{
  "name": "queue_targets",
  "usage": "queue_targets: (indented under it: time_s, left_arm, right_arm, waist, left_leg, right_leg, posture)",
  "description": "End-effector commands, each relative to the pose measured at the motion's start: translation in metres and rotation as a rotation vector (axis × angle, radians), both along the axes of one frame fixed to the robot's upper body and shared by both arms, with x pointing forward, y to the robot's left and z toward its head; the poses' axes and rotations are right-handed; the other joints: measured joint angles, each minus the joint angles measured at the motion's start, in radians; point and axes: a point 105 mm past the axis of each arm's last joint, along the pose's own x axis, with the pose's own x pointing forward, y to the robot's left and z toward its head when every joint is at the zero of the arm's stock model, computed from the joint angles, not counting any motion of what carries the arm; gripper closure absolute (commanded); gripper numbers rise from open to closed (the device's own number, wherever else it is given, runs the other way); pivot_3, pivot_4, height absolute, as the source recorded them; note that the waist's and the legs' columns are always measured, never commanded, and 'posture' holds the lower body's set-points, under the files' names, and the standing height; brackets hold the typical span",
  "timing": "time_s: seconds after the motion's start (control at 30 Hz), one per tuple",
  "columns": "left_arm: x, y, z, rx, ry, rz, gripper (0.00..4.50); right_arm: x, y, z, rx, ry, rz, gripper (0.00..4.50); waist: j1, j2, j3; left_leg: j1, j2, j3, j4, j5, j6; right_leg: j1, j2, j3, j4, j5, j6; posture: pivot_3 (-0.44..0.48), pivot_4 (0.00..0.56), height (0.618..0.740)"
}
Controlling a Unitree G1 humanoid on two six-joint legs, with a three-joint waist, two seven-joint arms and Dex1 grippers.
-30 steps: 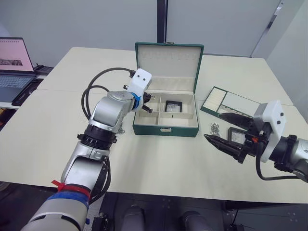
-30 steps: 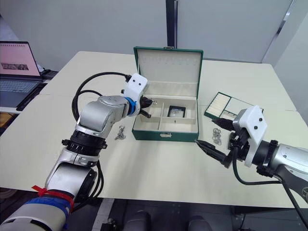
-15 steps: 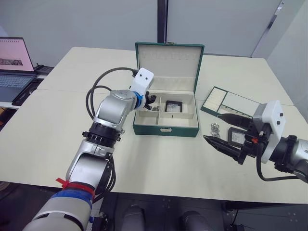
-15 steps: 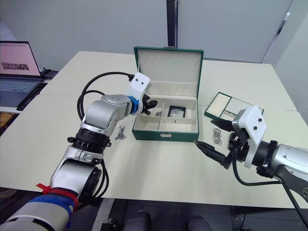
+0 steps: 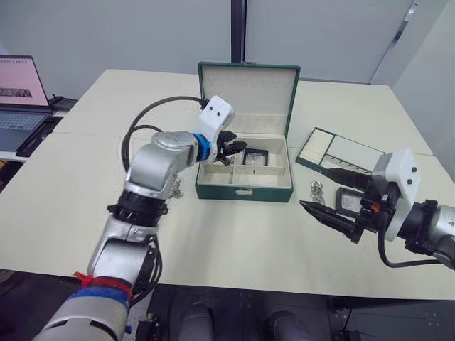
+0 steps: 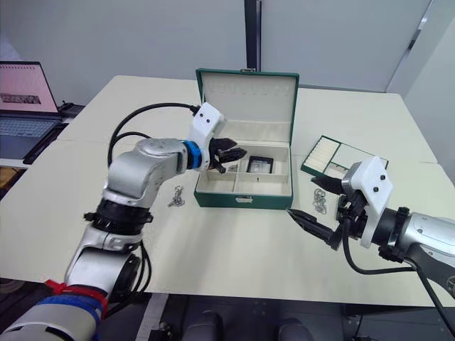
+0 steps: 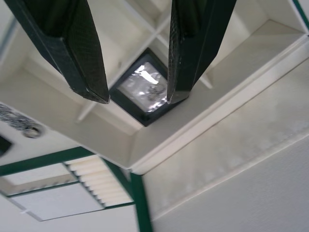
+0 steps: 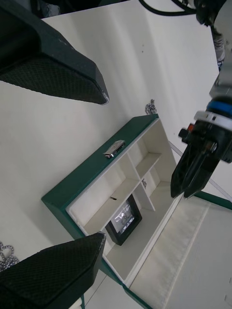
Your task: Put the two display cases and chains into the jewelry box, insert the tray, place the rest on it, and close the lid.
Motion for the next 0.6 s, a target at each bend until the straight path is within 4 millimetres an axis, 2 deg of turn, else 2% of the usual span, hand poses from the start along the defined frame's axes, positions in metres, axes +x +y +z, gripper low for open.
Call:
queue_targets:
  time_s: [0.03,0.1,0.2,0.33,0.4,0.5,0.53,0.6]
  left_arm:
    - [-0.034,0.015,0.027,-0.071,-0.034,-0.089,2.57]
    - [-0.057,0.034,0.029,-0.077,-0.031,-0.097,2.57]
    - [-0.089,0.056,0.017,-0.054,-0.013,-0.075,2.57]
    - [-0.1,0.101,-0.009,0.027,0.009,0.118,1.76]
    - [-0.111,0.12,-0.018,-0.036,0.039,0.146,1.13]
    - [-0.133,0.134,-0.036,-0.074,0.077,0.135,0.17]
    - [-0.138,0.139,-0.041,-0.077,0.076,0.15,0.01]
    - [-0.146,0.149,-0.047,-0.089,0.07,0.182,0.01]
  right_arm:
    - [-0.003,0.002,0.005,-0.015,-0.032,0.018,0.0]
    - [-0.004,0.001,0.0,-0.01,-0.013,0.017,0.0]
    - [-0.007,0.003,-0.01,-0.001,0.022,0.024,0.0]
    - [-0.01,0.004,-0.021,0.01,0.065,0.03,0.0]
    - [-0.01,0.003,-0.028,0.019,0.089,0.025,0.0]
    - [-0.011,0.001,-0.039,0.02,0.121,0.021,0.0]
    - [-0.013,0.001,-0.042,0.02,0.136,0.02,0.0]
    - [-0.018,0.0,-0.049,0.007,0.162,0.021,0.0]
  waist:
    - [0.001,0.0,0.0]
    - [0.001,0.0,0.0]
    - [-0.002,0.0,0.0]
    - [0.002,0.0,0.0]
    - [0.004,0.0,0.0]
    - [0.003,0.0,0.0]
    - [0.002,0.0,0.0]
    - [0.003,0.0,0.0]
  left_leg:
    - [0.0,0.0,0.0,0.0,0.0,0.0]
    - [0.0,0.0,-0.001,0.001,0.0,0.0]
    - [0.0,0.0,0.0,0.0,0.0,0.0]
    - [0.001,0.001,-0.001,0.0,0.0,0.0]
    - [0.002,0.0,-0.001,0.001,-0.001,0.001]
    - [0.003,0.001,-0.001,0.0,-0.002,0.002]
    - [0.003,0.0,-0.001,0.0,-0.002,0.003]
    - [0.003,0.0,0.0,0.0,-0.002,0.003]
  right_leg:
    - [0.0,0.0,0.0,0.0,0.0,0.0]
    - [0.0,0.0,-0.001,0.0,0.0,0.0]
    - [0.0,0.0,0.0,-0.001,0.0,0.0]
    - [0.001,0.0,0.0,0.0,0.0,0.0]
    - [0.002,-0.001,-0.001,0.0,0.0,0.0]
    - [0.002,-0.001,-0.001,-0.001,0.0,0.0]
    - [0.002,-0.001,-0.001,-0.001,0.0,0.0]
    - [0.002,-0.001,0.0,-0.001,0.0,0.0]
  posture:
    - [0.0,0.15,0.726]
    - [0.0,0.15,0.726]
    - [0.0,0.15,0.726]
    - [0.0,0.15,0.726]
    - [0.0,0.15,0.726]
    - [0.0,0.15,0.726]
    - [0.0,0.15,0.726]
    - [0.0,0.15,0.726]
